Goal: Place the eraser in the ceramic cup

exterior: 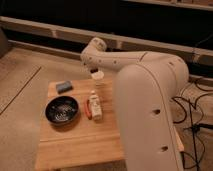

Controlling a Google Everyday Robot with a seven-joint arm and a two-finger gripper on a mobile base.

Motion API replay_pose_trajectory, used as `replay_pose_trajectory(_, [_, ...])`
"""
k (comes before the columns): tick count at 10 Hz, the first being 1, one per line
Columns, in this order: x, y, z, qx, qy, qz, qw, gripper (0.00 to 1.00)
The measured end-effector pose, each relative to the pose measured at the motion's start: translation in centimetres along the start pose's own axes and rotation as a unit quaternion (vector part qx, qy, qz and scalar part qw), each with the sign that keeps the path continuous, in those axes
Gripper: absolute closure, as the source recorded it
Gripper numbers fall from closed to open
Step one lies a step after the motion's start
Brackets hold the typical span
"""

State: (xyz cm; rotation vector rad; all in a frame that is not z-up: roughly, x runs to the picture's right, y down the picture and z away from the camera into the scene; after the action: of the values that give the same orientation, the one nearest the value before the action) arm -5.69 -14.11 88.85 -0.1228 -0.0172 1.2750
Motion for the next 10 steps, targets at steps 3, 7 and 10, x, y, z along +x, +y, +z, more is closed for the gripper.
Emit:
replay_pose_trajectory(3, [-0.9,0.5,0.1,-0.033,-0.027,0.018,0.9989,1.0])
replay_pose_trajectory(7, [-2.6,1.9,0.0,-0.063,-0.063,-0.011,0.9959,1.0])
replay_pose_trajectory(10, [-2.6,1.8,0.0,-0.063,-0.063,-0.011,0.9959,1.0])
